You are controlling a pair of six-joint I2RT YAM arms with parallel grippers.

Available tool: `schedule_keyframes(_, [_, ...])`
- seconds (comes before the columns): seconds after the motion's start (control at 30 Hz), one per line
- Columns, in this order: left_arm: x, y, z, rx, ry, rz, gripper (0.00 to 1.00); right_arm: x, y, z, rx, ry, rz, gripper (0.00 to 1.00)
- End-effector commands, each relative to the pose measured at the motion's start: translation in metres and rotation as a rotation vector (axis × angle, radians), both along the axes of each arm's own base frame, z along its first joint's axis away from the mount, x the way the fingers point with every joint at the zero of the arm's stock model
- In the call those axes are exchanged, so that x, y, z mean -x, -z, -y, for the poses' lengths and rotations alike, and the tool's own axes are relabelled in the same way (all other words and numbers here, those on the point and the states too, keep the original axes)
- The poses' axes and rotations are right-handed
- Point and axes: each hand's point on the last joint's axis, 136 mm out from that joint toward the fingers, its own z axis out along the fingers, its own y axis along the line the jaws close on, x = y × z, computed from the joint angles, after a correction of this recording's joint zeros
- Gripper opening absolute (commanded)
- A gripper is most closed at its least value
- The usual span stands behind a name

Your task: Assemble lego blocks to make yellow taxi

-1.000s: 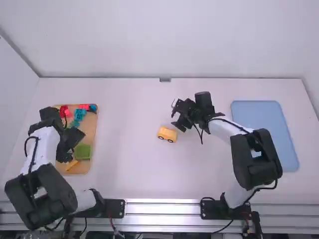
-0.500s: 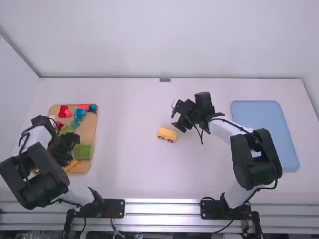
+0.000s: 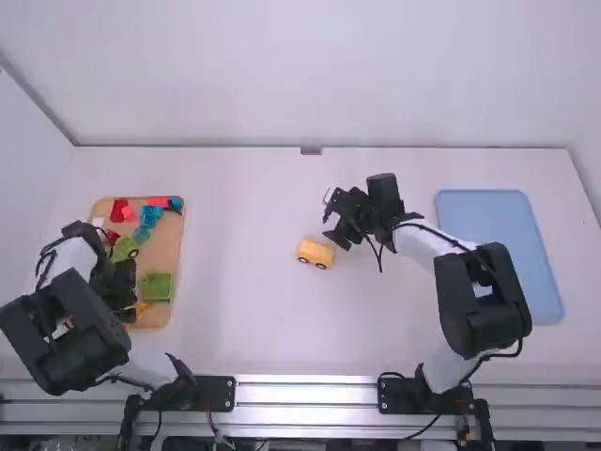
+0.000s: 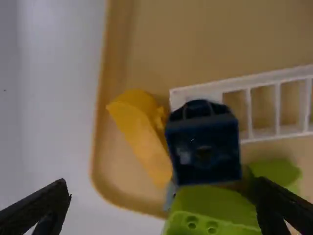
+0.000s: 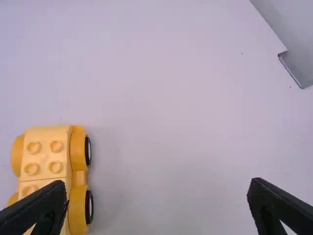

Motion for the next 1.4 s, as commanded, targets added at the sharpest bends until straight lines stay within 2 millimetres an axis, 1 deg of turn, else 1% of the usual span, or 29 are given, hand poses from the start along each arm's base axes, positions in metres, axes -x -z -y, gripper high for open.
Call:
schedule_keyframes(0.0, [-0.001,-0.002,-0.006,-0.027,0.039,-0.004,0.72,0.002,-0.004,-0.002,-0.007,-0.006,0.007,0.99])
schedule_keyframes(0.03, [-0.002,-0.002,-0.006,-0.026,0.044,0.0,0.66,0.002,-0.004,-0.002,-0.007,-0.006,0.008,0.98])
schedule_keyframes(0.07, [-0.002,-0.002,-0.006,-0.022,0.043,0.003,0.59,0.002,-0.004,-0.002,-0.007,-0.006,0.008,0.98])
schedule_keyframes(0.13, [-0.003,-0.002,-0.004,-0.015,0.044,0.009,0.61,0.002,-0.004,-0.002,-0.007,-0.006,0.008,0.98])
schedule_keyframes(0.23, [-0.003,-0.002,-0.003,-0.012,0.045,0.007,0.77,0.002,-0.004,-0.002,-0.007,-0.006,0.008,0.98])
schedule_keyframes(0.27, [-0.002,-0.001,-0.003,-0.009,0.044,0.007,0.79,0.002,-0.004,-0.002,-0.007,-0.006,0.008,0.98])
schedule_keyframes(0.4, [-0.001,0.002,-0.003,-0.011,0.044,0.007,0.78,0.002,-0.004,-0.002,-0.007,-0.006,0.008,0.98])
schedule_keyframes(0.53, [0.001,0.015,0.0,-0.017,0.044,0.019,0.77,0.002,-0.004,-0.002,-0.007,-0.006,0.008,0.98])
schedule_keyframes(0.6, [0.001,0.018,0.0,-0.02,0.044,0.022,0.75,0.002,-0.004,-0.002,-0.007,-0.006,0.008,0.98])
schedule_keyframes(0.63, [0.002,0.019,0.001,-0.018,0.04,0.022,0.72,0.002,-0.004,-0.002,-0.007,-0.006,0.008,0.99])
schedule_keyframes(0.7, [0.003,0.019,0.001,-0.019,0.037,0.016,0.71,0.002,-0.004,-0.002,-0.007,-0.006,0.008,0.98])
schedule_keyframes(0.77, [0.003,0.019,0.001,-0.019,0.037,0.014,0.64,0.002,-0.004,-0.002,-0.007,-0.006,0.008,0.98])
schedule_keyframes(0.87, [0.004,0.024,0.002,-0.021,0.037,0.018,0.63,0.002,-0.004,-0.002,-0.007,-0.006,0.008,0.98])
schedule_keyframes(0.97, [0.003,0.032,0.004,-0.032,0.042,0.037,0.6,0.002,-0.004,-0.002,-0.008,-0.007,0.007,0.98])
schedule_keyframes(1.0, [0.003,0.033,0.003,-0.033,0.042,0.039,0.58,0.002,-0.004,-0.002,-0.008,-0.007,0.007,0.98])
schedule_keyframes(1.03, [0.004,0.037,0.004,-0.035,0.039,0.041,0.52,0.002,-0.004,-0.002,-0.009,-0.008,0.007,0.98])
schedule_keyframes(1.07, [0.005,0.037,0.005,-0.034,0.042,0.039,0.52,0.002,-0.004,-0.002,-0.009,-0.008,0.007,0.99])
schedule_keyframes(1.17, [0.006,0.036,0.006,-0.027,0.058,0.028,0.53,0.002,-0.004,-0.002,-0.007,-0.006,0.008,0.98])
schedule_keyframes(1.2, [0.007,0.033,0.004,-0.026,0.067,0.024,0.56,0.001,-0.005,-0.002,-0.008,-0.007,0.01,0.98])
schedule_keyframes(1.23, [0.006,0.032,0.004,-0.027,0.07,0.024,0.56,0.001,-0.005,-0.002,-0.009,-0.006,0.01,0.98])
schedule_keyframes(1.27, [0.005,0.029,0.002,-0.027,0.073,0.024,0.61,0.001,-0.005,-0.002,-0.008,-0.007,0.011,0.98])
schedule_keyframes(1.3, [0.004,0.024,0.001,-0.024,0.067,0.021,0.63,0.001,-0.005,-0.002,-0.008,-0.007,0.012,0.98])
schedule_keyframes(1.37, [0.001,0.017,0.0,-0.019,0.07,0.017,0.64,0.001,-0.005,-0.002,-0.008,-0.006,0.011,0.98])
